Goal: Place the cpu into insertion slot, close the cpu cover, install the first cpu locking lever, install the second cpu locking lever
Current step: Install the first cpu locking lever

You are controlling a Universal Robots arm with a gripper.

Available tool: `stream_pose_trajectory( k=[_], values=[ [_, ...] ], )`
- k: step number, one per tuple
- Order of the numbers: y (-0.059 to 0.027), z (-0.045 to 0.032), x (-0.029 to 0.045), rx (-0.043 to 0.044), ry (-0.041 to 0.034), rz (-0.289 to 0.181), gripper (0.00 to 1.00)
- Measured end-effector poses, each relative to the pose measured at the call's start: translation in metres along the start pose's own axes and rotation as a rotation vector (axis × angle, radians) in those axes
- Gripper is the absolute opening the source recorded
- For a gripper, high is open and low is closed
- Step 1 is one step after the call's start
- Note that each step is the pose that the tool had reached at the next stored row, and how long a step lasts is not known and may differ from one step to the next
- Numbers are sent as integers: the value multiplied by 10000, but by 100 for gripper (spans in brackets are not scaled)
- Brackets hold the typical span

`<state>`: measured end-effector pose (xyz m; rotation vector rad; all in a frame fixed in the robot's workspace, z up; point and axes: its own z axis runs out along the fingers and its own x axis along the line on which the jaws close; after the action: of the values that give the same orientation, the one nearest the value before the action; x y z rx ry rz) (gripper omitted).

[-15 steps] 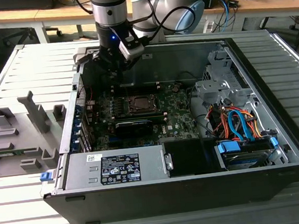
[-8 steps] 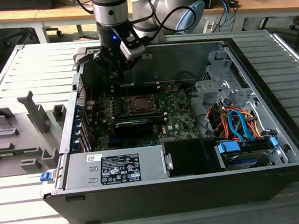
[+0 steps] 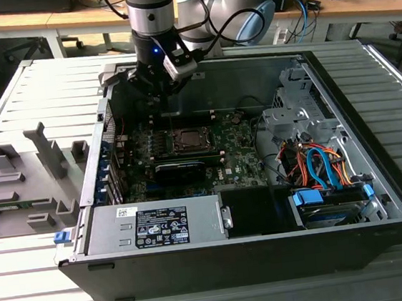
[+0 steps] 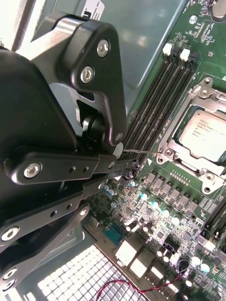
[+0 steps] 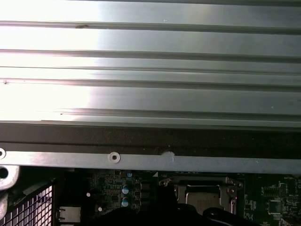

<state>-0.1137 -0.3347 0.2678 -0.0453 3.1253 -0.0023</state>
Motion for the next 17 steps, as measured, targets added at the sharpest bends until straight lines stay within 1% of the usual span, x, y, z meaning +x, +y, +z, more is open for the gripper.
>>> stream_pose_trajectory(
  k=[17],
  values=[
    [-1,15,-37,-1,0,0,11]
  ],
)
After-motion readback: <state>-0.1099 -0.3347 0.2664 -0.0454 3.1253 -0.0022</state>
